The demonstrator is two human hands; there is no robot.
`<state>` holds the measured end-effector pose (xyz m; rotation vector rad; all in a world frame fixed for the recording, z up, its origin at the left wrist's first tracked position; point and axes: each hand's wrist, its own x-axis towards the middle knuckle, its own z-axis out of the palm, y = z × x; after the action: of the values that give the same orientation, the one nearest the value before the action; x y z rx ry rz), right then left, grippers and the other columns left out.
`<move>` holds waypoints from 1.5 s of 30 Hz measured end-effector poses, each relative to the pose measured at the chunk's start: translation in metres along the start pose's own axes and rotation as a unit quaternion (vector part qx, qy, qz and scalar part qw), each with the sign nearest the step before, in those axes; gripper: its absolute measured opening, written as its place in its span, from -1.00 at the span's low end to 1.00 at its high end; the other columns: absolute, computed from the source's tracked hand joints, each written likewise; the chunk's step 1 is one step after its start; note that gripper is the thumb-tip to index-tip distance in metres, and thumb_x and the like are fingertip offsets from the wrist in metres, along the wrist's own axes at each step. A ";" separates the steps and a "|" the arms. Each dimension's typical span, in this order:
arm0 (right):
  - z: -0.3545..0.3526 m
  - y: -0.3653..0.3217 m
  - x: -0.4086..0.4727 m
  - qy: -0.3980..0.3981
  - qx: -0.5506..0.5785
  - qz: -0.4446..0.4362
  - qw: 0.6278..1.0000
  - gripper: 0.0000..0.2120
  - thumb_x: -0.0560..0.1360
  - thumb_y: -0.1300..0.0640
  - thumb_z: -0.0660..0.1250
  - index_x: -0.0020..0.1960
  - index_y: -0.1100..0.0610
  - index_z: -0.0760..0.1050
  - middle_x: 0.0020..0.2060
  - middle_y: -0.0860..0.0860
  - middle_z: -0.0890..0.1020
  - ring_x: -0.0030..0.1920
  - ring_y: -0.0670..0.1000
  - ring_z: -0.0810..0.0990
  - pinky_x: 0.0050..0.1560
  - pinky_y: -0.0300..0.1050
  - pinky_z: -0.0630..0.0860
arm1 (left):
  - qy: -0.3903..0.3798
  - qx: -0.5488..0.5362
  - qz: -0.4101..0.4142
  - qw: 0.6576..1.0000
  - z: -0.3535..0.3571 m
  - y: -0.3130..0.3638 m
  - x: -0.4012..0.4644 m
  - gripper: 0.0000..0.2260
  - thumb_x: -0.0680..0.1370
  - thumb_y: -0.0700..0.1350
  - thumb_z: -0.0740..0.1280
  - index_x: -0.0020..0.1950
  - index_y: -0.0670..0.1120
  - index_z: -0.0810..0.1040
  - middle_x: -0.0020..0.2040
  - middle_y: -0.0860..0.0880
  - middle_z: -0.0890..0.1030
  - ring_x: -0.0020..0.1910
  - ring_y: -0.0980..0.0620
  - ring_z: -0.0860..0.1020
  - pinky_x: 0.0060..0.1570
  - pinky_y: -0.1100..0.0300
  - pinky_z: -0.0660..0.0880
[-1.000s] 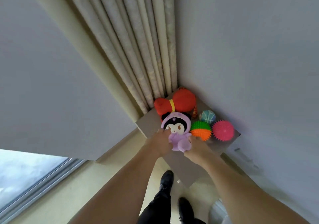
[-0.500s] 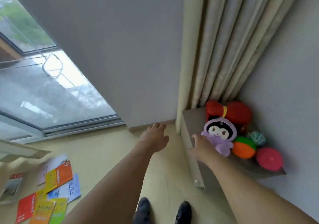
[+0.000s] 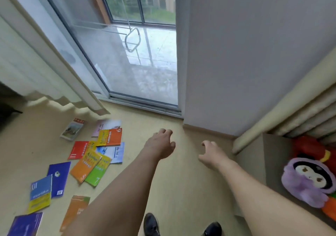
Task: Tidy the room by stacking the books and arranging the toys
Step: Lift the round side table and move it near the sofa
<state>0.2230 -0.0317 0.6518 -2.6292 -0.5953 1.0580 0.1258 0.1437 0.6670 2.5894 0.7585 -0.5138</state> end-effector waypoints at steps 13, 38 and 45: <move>0.121 -0.226 -0.005 -0.056 -0.108 -0.163 0.979 -0.42 0.48 0.08 0.24 0.48 0.06 0.24 0.43 0.07 0.31 0.37 0.13 0.37 0.32 0.00 0.40 | 0.035 -0.097 -0.175 0.979 -0.016 -0.247 -0.101 -0.52 0.64 0.00 0.16 0.55 -0.06 0.25 0.50 -0.10 0.29 0.42 -0.15 0.36 0.34 -0.07 0.39; 0.164 -0.234 -0.010 -0.061 -0.108 -0.147 0.981 -0.43 0.48 0.07 0.24 0.47 0.07 0.24 0.42 0.05 0.31 0.32 0.12 0.43 0.22 0.01 0.48 | 0.027 -0.111 -0.151 0.982 0.001 -0.284 -0.113 -0.53 0.63 -0.01 0.17 0.54 -0.07 0.27 0.50 -0.10 0.32 0.41 -0.15 0.38 0.35 -0.07 0.39; 0.165 -0.221 -0.015 -0.055 -0.076 -0.134 0.987 -0.43 0.47 0.07 0.23 0.47 0.06 0.24 0.43 0.05 0.30 0.35 0.12 0.39 0.27 0.02 0.45 | 0.011 -0.086 -0.139 0.987 0.003 -0.281 -0.110 -0.53 0.63 -0.01 0.16 0.54 -0.06 0.26 0.49 -0.10 0.32 0.41 -0.15 0.38 0.35 -0.07 0.39</move>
<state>0.0358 0.1692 0.6250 -2.5307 -1.0598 1.1156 -0.1228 0.3133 0.6394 2.3463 1.1281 -0.4774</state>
